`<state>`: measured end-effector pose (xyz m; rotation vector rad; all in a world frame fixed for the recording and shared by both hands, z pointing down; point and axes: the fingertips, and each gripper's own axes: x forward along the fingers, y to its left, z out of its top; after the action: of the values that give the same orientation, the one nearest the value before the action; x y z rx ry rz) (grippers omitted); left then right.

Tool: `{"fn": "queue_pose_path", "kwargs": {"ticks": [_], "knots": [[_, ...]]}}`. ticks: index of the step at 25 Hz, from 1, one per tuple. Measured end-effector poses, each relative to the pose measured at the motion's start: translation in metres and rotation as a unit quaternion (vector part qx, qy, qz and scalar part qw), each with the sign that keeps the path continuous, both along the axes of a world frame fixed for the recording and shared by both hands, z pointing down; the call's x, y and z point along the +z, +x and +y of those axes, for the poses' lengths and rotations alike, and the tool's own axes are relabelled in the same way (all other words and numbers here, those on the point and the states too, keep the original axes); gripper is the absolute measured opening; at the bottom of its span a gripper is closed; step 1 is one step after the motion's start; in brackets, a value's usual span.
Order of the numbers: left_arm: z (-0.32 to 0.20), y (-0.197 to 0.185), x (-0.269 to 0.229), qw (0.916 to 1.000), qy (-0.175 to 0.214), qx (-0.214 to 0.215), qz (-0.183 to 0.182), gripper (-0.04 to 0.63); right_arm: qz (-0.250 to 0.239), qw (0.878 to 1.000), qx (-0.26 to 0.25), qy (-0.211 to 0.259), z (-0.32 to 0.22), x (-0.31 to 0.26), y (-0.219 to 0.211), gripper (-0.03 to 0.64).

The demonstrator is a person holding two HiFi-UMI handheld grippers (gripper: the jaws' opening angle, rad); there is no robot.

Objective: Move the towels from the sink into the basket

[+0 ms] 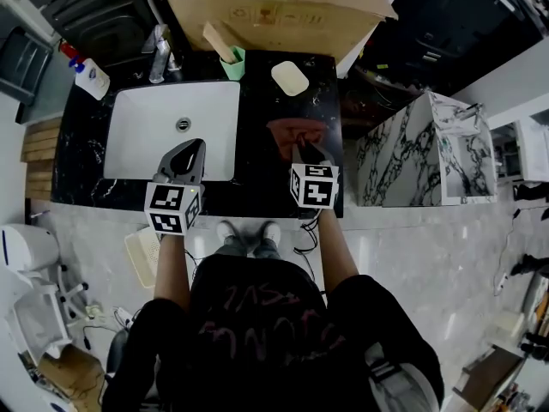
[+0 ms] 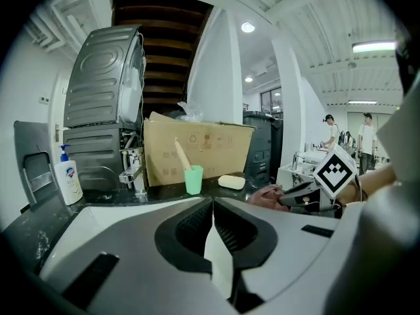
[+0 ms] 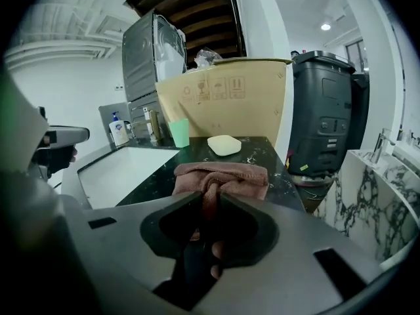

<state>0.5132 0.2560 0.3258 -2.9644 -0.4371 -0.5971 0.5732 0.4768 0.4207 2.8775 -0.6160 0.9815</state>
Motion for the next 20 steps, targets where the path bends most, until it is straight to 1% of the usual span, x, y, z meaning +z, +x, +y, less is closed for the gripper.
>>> {"fn": "queue_pose_path", "kwargs": {"ticks": [2, 5, 16, 20], "knots": [[0.001, 0.000, -0.001, 1.0000, 0.001, 0.001, 0.002, 0.020, 0.009, 1.000, -0.002, 0.013, -0.001, -0.005, -0.002, 0.087], [0.002, 0.000, -0.005, 1.0000, 0.001, 0.001, 0.005, 0.020, 0.027, 0.999, -0.009, 0.018, -0.002, -0.015, -0.003, 0.071], [0.019, -0.003, -0.021, 0.9995, -0.001, 0.002, 0.031, 0.020, 0.091, 0.994, -0.042, 0.040, -0.007, -0.071, -0.007, 0.061], [0.019, -0.006, -0.029, 0.9992, -0.004, -0.007, 0.040, 0.020, 0.114, 0.991, -0.050, 0.049, -0.008, -0.094, -0.004, 0.061]]}}
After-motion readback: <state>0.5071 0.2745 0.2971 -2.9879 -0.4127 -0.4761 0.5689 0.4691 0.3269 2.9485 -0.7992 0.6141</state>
